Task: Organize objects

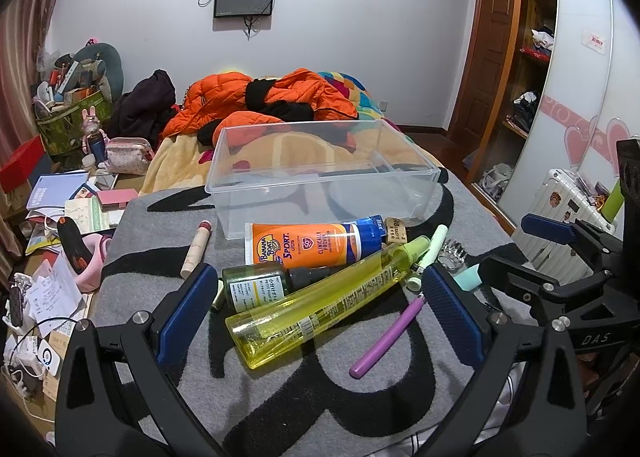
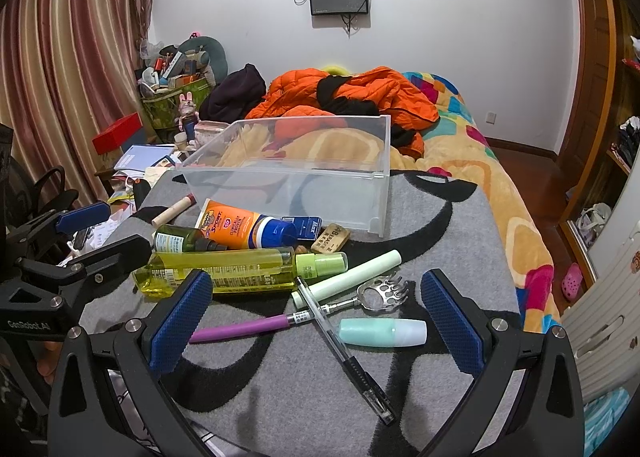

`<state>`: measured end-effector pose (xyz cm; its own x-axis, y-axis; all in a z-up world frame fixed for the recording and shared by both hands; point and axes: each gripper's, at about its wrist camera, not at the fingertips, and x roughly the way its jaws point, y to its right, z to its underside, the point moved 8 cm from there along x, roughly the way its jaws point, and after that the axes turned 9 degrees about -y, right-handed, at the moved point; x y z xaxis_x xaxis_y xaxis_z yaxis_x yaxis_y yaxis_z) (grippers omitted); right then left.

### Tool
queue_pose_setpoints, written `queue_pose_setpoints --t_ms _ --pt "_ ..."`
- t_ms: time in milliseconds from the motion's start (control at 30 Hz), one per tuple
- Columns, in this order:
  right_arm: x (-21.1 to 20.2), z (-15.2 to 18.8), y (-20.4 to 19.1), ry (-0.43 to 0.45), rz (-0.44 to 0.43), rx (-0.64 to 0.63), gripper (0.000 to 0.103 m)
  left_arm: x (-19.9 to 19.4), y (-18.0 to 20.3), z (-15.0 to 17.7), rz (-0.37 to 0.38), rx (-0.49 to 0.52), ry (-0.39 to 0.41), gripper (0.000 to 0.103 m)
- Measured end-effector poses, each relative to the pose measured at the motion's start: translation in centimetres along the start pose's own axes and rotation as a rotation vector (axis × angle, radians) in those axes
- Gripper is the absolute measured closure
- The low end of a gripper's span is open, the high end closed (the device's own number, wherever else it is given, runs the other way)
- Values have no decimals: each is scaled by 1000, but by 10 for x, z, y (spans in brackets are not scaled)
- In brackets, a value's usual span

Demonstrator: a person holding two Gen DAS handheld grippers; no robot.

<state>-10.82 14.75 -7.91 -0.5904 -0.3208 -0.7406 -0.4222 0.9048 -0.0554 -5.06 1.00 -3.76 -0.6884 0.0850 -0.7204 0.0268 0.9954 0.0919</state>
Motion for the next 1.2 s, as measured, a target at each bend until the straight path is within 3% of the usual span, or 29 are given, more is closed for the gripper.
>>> queue_pose_setpoints --t_ms 533,767,900,967,1067,1200 --pt "5 -2 -1 -11 -19 -3 0 -1 -2 1 8 10 10 0" --pt "6 -10 11 3 -4 5 0 0 -22 -8 -13 -12 24 0" --pt "7 -13 22 9 11 13 1 3 -42 -12 -49 -34 14 16" --pt "8 -12 25 4 13 14 1 8 -55 -13 -72 -52 -1 18" --pt "13 -10 30 -13 14 14 9 13 -73 -14 -92 -78 -11 20" --pt "25 -3 36 -57 5 18 23 29 -96 -16 -119 -106 -51 36"
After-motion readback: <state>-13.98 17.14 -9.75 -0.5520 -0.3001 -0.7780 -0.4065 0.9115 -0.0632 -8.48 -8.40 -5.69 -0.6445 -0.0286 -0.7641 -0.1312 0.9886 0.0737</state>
